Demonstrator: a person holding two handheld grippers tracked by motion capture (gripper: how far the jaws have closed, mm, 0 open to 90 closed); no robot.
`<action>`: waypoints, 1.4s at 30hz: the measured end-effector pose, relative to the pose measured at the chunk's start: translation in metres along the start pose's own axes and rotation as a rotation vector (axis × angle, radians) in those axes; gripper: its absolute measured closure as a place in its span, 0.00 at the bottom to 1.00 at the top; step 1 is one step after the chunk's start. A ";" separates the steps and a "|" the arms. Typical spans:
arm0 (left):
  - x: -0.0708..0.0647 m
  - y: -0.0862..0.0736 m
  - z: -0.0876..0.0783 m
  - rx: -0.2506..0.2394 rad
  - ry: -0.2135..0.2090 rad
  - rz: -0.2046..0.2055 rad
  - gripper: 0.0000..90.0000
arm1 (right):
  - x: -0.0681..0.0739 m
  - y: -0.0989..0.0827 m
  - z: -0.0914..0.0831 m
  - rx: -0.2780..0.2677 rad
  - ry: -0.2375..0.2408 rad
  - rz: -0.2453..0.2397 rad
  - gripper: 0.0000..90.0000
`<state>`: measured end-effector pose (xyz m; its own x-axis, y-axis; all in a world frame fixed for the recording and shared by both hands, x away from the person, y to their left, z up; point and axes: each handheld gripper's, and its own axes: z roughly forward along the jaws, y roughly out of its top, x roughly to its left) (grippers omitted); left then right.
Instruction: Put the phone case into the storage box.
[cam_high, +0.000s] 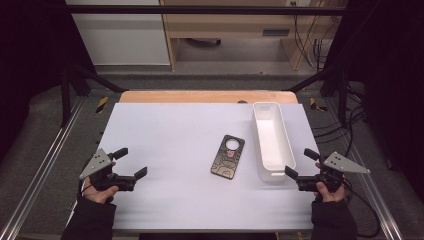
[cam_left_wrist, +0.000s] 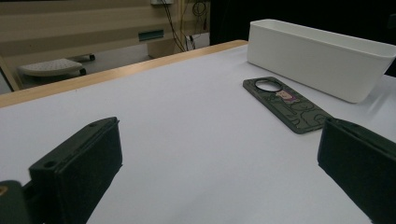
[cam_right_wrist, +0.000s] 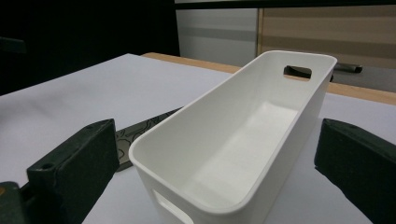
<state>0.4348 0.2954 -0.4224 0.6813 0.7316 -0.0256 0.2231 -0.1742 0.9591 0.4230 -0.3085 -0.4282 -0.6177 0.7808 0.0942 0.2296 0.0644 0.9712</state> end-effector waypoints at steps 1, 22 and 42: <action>0.000 0.000 0.001 0.004 0.004 -0.001 0.00 | 0.000 0.000 0.000 0.000 0.000 0.000 0.00; -0.023 0.014 0.022 0.036 -0.014 -0.010 0.00 | 0.003 0.003 -0.001 0.004 0.004 -0.021 0.00; -0.053 0.033 0.058 0.107 -0.041 0.016 0.00 | 0.002 0.003 -0.002 0.006 0.004 -0.024 0.00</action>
<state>0.4461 0.2125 -0.4061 0.7125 0.7013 -0.0244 0.2840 -0.2563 0.9239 0.4208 -0.3076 -0.4243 -0.6260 0.7765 0.0720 0.2193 0.0868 0.9718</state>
